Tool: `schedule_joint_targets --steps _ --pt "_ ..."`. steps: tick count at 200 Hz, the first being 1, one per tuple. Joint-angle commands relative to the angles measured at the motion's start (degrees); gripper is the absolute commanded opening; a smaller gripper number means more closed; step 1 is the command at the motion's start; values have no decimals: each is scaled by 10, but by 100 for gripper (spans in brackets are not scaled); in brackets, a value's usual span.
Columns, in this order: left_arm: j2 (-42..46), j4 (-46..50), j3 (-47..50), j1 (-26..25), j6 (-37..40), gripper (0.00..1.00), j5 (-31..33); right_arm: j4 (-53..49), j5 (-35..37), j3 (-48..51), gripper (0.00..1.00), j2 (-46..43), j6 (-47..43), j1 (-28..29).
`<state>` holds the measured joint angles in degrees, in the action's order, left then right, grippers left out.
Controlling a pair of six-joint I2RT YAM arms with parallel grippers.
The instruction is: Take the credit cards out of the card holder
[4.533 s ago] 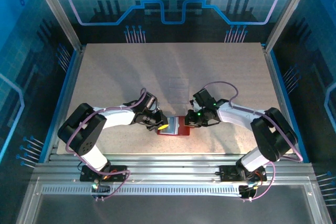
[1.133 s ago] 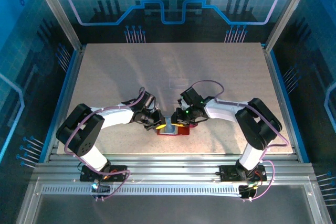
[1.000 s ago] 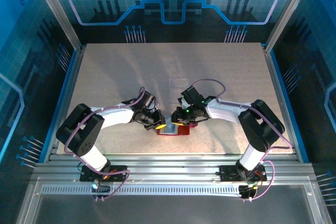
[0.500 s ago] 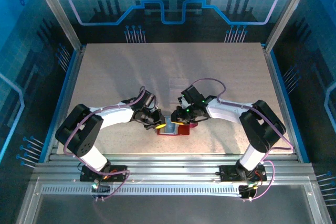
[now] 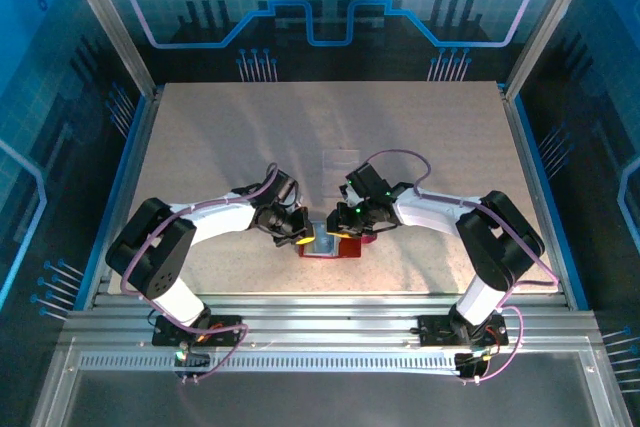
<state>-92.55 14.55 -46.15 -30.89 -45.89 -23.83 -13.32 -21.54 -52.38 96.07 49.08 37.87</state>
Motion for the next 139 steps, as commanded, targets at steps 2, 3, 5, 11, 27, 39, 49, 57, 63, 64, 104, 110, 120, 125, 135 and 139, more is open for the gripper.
schedule_joint_targets --steps 2,3,5,11,27,39,49,57,63,64,104,110,120,125,135,139 --pt "26 23 -11 1 19 0 20 2 -10 10 24 -17 -2 -7" --pt "27 23 -11 1 19 0 21 2 -10 11 24 -17 -2 -7" --pt "28 24 -12 1 19 1 21 3 -10 12 24 -18 -2 -7" --pt "29 30 -16 0 21 1 24 4 -9 14 24 -18 -2 -8" --pt "23 49 -25 1 28 1 27 6 -11 16 24 -18 -3 -10" --pt "19 48 -23 0 26 1 23 5 -12 17 24 -17 -5 -11" --pt "17 47 -19 0 25 1 22 4 -13 17 24 -16 -7 -13" --pt "16 45 -15 1 25 1 22 5 -14 17 24 -16 -7 -15" --pt "15 44 -12 1 24 1 22 5 -15 17 24 -15 -8 -16" --pt "14 44 -12 1 24 1 22 5 -16 17 24 -16 -8 -16" --pt "-7 34 -9 0 24 1 13 27 -39 38 24 -18 -8 -30" --pt "-10 33 -9 0 24 0 12 31 -42 40 24 -18 -7 -31" --pt "-13 31 -9 0 24 0 12 35 -47 43 24 -17 -7 -33" --pt "-16 31 -9 0 25 0 12 37 -48 45 23 -16 -7 -35" --pt "-18 30 -8 0 25 0 12 41 -53 47 23 -15 -7 -37" --pt "-19 30 -7 0 26 0 12 43 -54 48 23 -15 -7 -37"
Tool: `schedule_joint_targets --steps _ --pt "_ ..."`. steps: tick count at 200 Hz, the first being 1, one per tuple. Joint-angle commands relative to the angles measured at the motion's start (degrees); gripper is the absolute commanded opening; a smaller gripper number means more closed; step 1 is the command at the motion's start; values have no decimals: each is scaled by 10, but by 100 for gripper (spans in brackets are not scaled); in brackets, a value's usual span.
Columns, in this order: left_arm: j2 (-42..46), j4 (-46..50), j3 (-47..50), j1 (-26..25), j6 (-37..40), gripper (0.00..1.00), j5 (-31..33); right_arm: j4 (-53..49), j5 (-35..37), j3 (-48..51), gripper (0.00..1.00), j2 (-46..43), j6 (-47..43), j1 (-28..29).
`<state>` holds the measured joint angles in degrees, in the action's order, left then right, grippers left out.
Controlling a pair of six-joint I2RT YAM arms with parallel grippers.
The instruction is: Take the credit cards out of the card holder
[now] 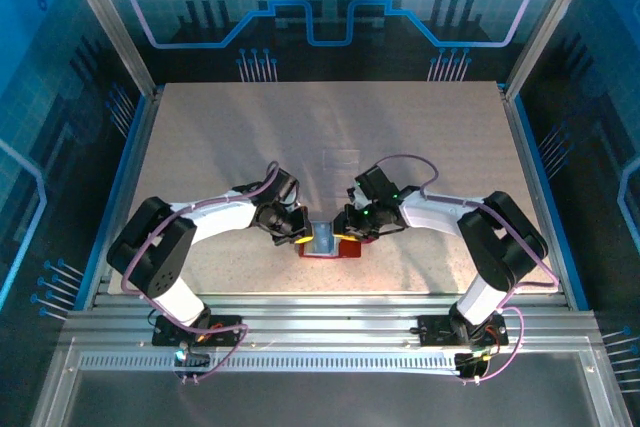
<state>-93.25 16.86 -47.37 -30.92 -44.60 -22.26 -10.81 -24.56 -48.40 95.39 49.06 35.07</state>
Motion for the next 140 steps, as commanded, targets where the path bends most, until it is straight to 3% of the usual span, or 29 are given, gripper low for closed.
schedule_joint_targets --steps 1,140 --pt "-13 8 5 0 13 0 -3 18 -24 9 23 -8 -6 -10" --pt "-33 32 9 0 22 0 21 86 -58 32 22 42 8 -13"
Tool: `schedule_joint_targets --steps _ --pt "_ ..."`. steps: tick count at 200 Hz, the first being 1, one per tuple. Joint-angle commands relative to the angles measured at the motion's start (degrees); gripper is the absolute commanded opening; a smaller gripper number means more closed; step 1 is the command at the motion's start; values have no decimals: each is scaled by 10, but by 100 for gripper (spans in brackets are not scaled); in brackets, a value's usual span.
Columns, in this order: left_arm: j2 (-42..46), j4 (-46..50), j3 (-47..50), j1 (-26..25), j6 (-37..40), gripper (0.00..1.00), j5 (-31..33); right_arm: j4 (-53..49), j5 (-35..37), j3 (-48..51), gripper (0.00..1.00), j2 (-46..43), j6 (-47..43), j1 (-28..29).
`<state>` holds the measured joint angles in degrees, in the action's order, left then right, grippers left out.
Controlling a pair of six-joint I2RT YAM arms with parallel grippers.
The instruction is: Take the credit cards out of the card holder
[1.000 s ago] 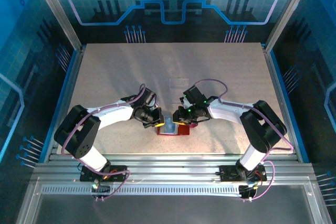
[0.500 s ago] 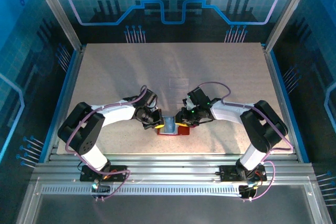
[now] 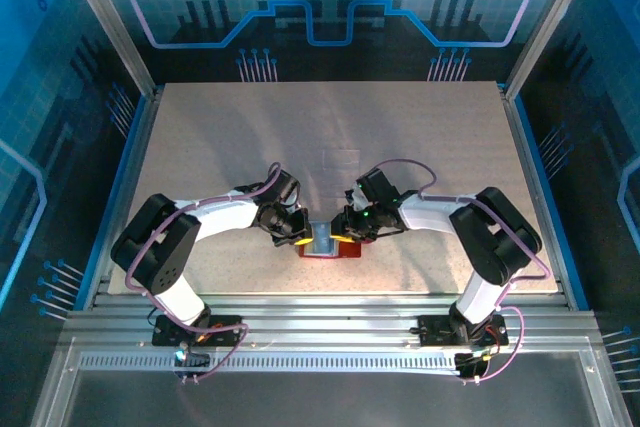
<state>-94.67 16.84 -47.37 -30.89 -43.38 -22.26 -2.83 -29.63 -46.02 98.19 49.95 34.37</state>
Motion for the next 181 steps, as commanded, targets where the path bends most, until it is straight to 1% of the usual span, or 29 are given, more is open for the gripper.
schedule_joint_targets --steps 1,47,127,181 --pt "-18 31 10 0 10 0 21 6 -7 9 22 14 -2 -6" --pt "-19 35 7 0 10 0 23 2 0 11 22 27 -8 -6" --pt "-23 34 9 0 8 0 22 64 -32 27 21 44 22 -6" --pt "-25 32 10 0 10 0 24 71 -36 28 19 45 26 -4"
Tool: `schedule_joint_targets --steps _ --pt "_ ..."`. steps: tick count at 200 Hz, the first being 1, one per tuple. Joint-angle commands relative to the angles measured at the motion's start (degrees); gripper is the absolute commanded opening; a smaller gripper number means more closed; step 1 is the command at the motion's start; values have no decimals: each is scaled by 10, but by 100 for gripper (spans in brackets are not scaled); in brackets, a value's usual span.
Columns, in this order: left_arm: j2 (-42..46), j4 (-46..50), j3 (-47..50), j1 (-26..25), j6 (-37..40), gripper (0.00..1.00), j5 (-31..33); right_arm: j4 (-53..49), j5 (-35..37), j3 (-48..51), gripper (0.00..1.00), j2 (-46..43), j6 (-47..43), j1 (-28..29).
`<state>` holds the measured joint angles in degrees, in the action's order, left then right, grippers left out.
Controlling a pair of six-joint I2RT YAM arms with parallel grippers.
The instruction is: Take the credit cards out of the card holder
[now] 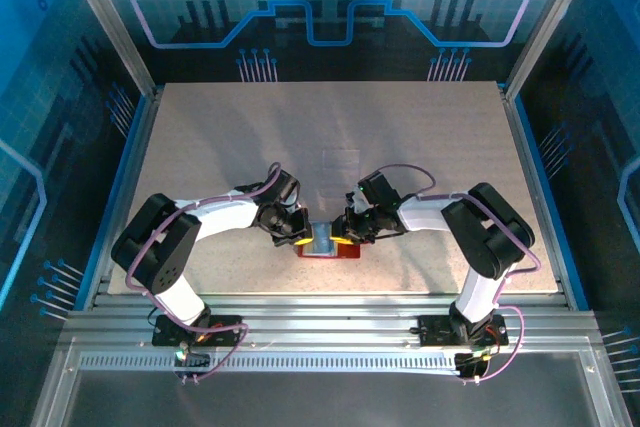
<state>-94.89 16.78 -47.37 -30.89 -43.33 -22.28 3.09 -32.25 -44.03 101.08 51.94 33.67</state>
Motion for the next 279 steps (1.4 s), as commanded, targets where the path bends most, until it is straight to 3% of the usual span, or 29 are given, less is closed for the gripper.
schedule_joint_targets --steps 1,92,210,279 --pt "-22 33 10 0 10 0 24 11 -10 8 19 16 5 3" --pt "-22 34 12 0 8 0 23 -13 -1 -4 15 -17 -2 6" --pt "-13 47 6 0 11 0 29 -34 16 9 1 -42 -14 -5" --pt "0 56 5 0 9 0 35 -77 26 6 0 -64 -40 -18"
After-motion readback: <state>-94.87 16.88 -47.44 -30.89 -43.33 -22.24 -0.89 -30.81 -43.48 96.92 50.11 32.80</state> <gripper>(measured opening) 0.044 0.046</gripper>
